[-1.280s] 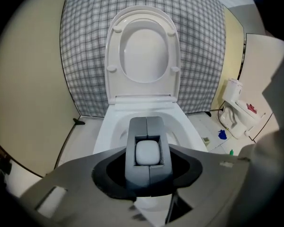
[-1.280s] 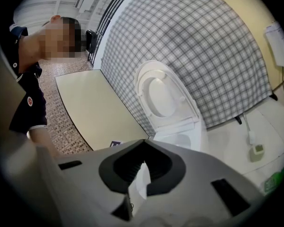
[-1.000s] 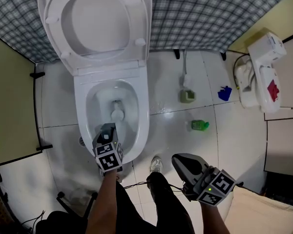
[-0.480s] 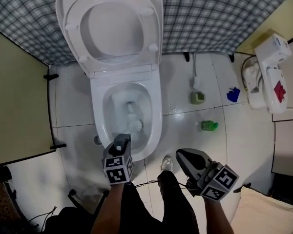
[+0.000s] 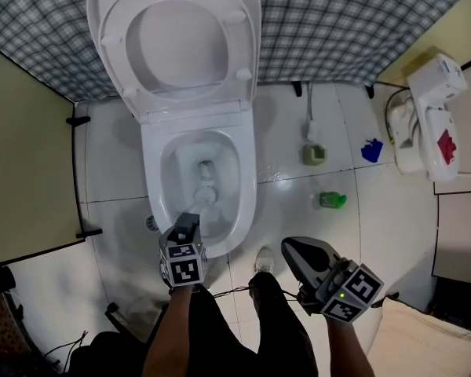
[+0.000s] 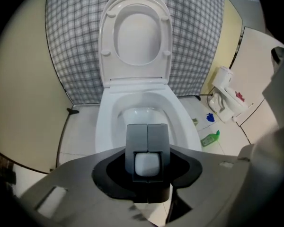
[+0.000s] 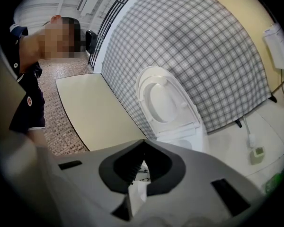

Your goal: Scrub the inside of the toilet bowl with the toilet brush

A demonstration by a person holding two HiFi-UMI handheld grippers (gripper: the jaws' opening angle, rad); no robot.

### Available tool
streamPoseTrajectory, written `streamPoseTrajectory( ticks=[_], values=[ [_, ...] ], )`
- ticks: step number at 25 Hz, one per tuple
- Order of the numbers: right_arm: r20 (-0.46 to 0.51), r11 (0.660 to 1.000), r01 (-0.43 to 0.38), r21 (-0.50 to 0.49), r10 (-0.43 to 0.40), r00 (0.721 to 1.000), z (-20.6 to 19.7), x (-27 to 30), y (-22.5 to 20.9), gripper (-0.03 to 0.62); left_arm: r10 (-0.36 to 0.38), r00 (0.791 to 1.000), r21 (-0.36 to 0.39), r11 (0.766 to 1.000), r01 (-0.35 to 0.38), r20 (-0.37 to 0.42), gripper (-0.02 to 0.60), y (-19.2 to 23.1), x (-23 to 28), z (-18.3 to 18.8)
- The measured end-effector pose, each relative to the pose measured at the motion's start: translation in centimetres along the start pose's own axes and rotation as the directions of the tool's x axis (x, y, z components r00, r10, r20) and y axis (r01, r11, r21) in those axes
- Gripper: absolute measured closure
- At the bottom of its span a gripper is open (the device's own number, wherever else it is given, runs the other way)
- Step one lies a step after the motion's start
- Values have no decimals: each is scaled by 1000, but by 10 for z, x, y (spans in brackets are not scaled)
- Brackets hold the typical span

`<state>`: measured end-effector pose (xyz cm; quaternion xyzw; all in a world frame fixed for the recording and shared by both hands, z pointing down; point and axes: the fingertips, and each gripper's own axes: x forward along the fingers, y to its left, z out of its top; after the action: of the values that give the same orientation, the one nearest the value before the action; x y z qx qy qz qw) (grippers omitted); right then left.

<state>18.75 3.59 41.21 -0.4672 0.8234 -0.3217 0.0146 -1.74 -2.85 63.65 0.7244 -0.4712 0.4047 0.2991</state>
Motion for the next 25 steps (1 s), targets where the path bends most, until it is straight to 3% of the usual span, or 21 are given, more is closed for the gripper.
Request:
streamPoseTrajectory(
  ticks=[5,9,15,20,22,25],
  values=[
    [-2,999,33,13,-33,999,1,-16,-12,594,-93,996,35,995,92,16,397,-42,-6,9],
    [19,999,25,22,-25,999,9,-15,-5,594,-126,992,56,991,125,9,397,-51,-22,6],
    [38,1000,-13,18,12,999,15,-12,14,594,-19,999,77,997,23,-45,397,-11,-48,-24],
    [38,1000,-26,-4,26,999,21,-1,21,594,49,997,103,994,-43,-61,397,30,-47,-21],
    [34,999,-35,-10,35,999,19,2,26,594,18,997,106,994,-10,-73,397,25,-43,-23],
    [31,999,-42,-15,42,999,17,4,34,594,-87,991,86,992,96,-103,399,-1,-34,-34]
  ],
)
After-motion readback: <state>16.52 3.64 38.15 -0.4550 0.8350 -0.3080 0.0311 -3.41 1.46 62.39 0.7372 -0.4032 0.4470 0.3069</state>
